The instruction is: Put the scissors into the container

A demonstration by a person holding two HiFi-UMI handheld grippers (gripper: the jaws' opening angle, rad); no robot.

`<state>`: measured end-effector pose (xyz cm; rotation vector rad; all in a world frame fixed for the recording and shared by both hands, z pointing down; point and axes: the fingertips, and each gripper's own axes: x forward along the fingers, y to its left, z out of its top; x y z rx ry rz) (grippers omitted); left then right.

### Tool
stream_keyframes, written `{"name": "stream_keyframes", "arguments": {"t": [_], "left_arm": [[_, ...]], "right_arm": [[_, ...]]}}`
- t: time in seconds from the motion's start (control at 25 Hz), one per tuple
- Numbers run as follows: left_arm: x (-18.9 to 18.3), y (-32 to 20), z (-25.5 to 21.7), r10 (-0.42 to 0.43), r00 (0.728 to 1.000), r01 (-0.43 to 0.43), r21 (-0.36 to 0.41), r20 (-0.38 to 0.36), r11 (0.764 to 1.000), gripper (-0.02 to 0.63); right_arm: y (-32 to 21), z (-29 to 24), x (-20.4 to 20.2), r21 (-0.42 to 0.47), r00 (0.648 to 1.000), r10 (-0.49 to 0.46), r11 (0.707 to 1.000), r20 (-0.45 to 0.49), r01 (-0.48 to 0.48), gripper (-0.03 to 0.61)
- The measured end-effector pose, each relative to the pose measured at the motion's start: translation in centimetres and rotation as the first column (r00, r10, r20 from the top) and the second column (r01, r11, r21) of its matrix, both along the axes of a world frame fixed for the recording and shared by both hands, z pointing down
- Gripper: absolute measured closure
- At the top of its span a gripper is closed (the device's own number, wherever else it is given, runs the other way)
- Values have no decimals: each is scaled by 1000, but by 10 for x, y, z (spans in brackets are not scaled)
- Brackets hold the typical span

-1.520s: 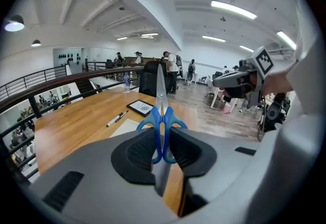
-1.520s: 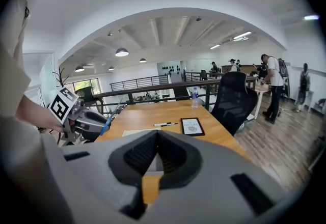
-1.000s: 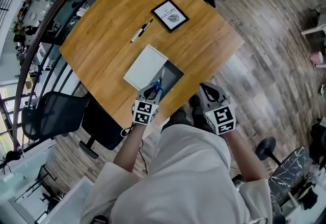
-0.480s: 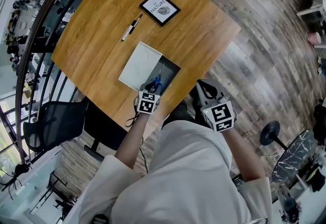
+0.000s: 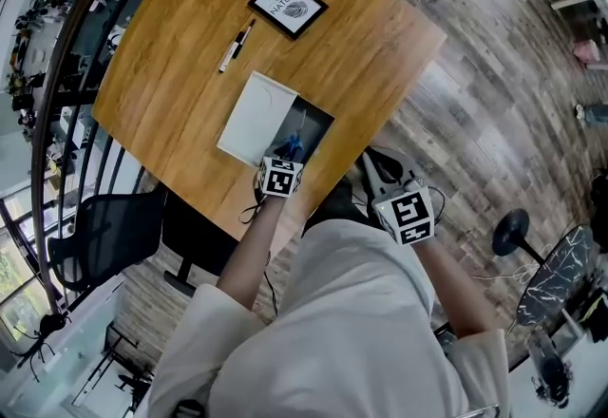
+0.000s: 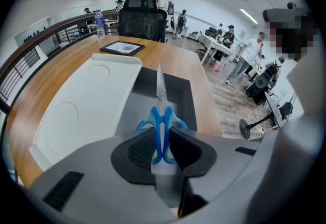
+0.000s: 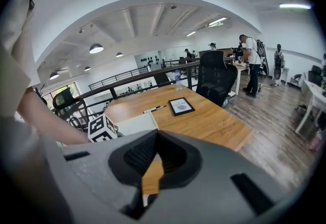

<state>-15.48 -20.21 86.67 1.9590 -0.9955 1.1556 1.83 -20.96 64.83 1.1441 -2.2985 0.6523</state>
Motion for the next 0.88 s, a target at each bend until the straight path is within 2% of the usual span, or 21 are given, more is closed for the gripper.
{"name": "stream_keyframes", "arguments": {"t": [0.48,0.76,0.88], "left_arm": [[1,5,29,-23,998,29,-107,63,994,534],[2,8,37,-19,996,32,-153,82,988,532],[1,6,36,-26,996,39,-148,84,988,532]], "right_arm": [[20,14,7,-31,1000,18,999,1,-18,575],[28,14,6,-28,1000,14,1000,1,-14,575],[31,17,7,-32,1000,13,999,-5,-14,575]]}}
